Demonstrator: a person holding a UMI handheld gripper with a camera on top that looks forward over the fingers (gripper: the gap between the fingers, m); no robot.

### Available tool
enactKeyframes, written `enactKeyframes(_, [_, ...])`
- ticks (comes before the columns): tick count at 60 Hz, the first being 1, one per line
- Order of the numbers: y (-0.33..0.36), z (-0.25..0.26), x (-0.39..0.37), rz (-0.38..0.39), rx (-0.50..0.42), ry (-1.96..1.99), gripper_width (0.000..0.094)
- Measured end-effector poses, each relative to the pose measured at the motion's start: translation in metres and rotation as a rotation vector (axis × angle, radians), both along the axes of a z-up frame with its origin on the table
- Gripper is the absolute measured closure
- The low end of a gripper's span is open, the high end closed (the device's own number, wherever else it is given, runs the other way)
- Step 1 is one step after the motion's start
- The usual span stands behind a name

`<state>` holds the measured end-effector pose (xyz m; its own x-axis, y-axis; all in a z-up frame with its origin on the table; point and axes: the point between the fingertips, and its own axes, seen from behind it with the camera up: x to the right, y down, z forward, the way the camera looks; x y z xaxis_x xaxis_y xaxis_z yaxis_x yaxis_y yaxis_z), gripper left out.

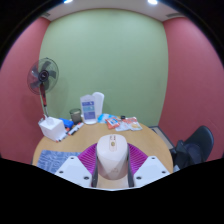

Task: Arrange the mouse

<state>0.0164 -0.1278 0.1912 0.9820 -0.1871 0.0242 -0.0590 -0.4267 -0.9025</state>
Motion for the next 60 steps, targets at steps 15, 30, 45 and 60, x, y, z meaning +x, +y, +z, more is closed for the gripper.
enactKeyframes(15, [0.049, -0.070, -0.186, 0.230, -0.098, 0.092, 0.0540])
enactKeyframes(30, [0.047, -0.186, -0.235, 0.255, -0.281, 0.068, 0.0468])
enactKeyframes(45, [0.023, -0.164, -0.230, 0.225, -0.301, 0.024, 0.0092])
enactKeyframes(60, [-0.035, -0.063, -0.240, 0.198, -0.222, 0.000, 0.0095])
